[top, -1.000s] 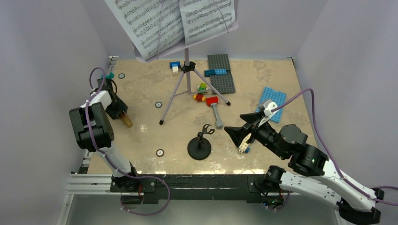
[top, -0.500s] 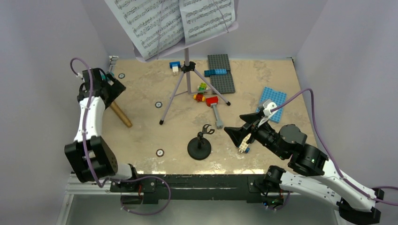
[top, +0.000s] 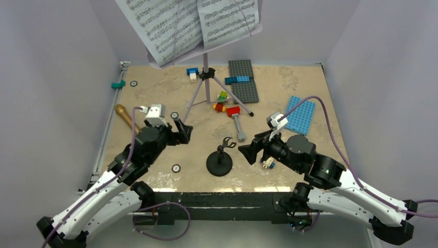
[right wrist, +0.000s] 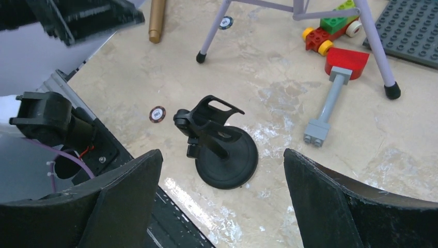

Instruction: Pack up the instrument practice props

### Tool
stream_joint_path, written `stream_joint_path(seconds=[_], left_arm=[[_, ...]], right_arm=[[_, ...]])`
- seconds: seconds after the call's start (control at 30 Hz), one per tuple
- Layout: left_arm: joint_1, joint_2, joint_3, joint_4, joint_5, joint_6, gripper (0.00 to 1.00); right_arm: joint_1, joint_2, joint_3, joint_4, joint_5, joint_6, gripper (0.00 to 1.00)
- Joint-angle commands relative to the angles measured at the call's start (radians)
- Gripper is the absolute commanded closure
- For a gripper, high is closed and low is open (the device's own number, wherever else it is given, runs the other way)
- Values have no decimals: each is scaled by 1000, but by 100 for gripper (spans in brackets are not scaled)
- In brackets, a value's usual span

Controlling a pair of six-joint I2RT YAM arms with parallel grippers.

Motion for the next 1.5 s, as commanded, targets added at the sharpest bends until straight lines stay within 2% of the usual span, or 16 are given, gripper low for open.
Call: stream_joint_path(seconds=[0.0,0.1,0.23,0.33,0.43,0.57,0.67,0.9,1.47], left_arm=[[-288,0,-73,-3,-328,24,0],[-440,37,-104,6,-405,-32,0],[-465,50,-150,38,-385,-144,0],[-465,-59,-286,231,-228,-60,0],[-465,-151,-477,546,-48,38,0],[-467,-127,-595,764,86,111,11],[-496,-19,-591,850,136,185,17],[-547,196,-566,1087,200,312,21],[-551,573,-468,1330,175,433,41]], right_arm=[[-6,-4,-18,19,-6,46,8],[-5,-11,-29,-2,25,52,8],[-6,-43,-36,-30,45,62,8],[-6,-65,-44,-53,62,67,8],[-6,-81,-53,-66,77,67,8],[-5,-84,-59,-75,93,57,8],[-6,-77,-57,-77,105,45,8],[-7,-76,-48,-86,112,38,8],[-6,-50,-4,-117,127,7,8]])
